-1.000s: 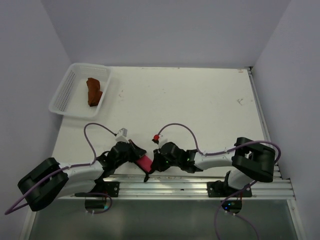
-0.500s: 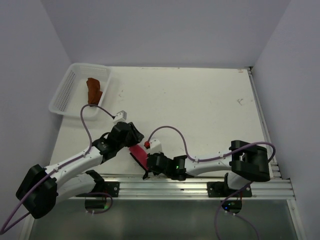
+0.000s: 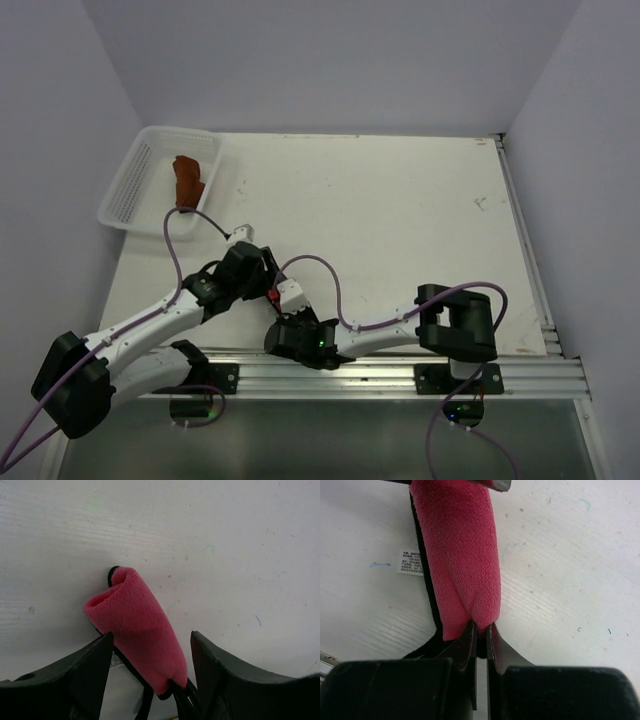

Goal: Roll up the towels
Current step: Roll the towel, then place the rolled towel into the container

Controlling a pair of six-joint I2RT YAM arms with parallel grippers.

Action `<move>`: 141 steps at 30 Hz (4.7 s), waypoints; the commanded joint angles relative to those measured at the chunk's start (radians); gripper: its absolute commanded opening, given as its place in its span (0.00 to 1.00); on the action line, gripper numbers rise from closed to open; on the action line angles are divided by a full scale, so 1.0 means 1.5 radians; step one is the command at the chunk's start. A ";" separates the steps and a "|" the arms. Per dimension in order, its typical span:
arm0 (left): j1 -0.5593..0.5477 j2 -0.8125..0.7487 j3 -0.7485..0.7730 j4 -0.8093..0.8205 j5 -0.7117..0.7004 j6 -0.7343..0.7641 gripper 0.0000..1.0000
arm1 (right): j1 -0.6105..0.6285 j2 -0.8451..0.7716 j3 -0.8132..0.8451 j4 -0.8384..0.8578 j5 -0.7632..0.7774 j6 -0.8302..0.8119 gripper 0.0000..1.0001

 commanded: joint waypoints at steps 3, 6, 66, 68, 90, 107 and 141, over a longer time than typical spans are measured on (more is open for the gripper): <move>0.004 0.029 0.049 -0.039 0.037 0.009 0.75 | 0.017 0.034 0.031 -0.075 0.079 0.028 0.00; 0.004 0.043 0.046 -0.036 0.057 0.006 0.76 | 0.025 0.034 0.036 -0.079 0.089 0.028 0.00; 0.018 0.194 0.089 -0.019 0.038 0.135 0.00 | 0.151 -0.342 -0.201 -0.036 0.185 0.080 0.61; 0.028 0.195 0.110 -0.037 0.029 0.153 0.00 | 0.151 -0.357 -0.213 -0.055 0.192 0.084 0.61; 0.436 0.433 0.792 -0.226 -0.230 0.523 0.00 | 0.015 -0.501 -0.260 -0.059 0.095 -0.018 0.63; 0.583 0.742 0.863 -0.171 -0.197 0.619 0.00 | -0.159 -0.436 -0.243 0.031 -0.080 -0.150 0.62; 0.609 0.751 0.754 -0.040 -0.081 0.540 0.74 | -0.239 -0.370 -0.214 0.007 -0.149 -0.135 0.62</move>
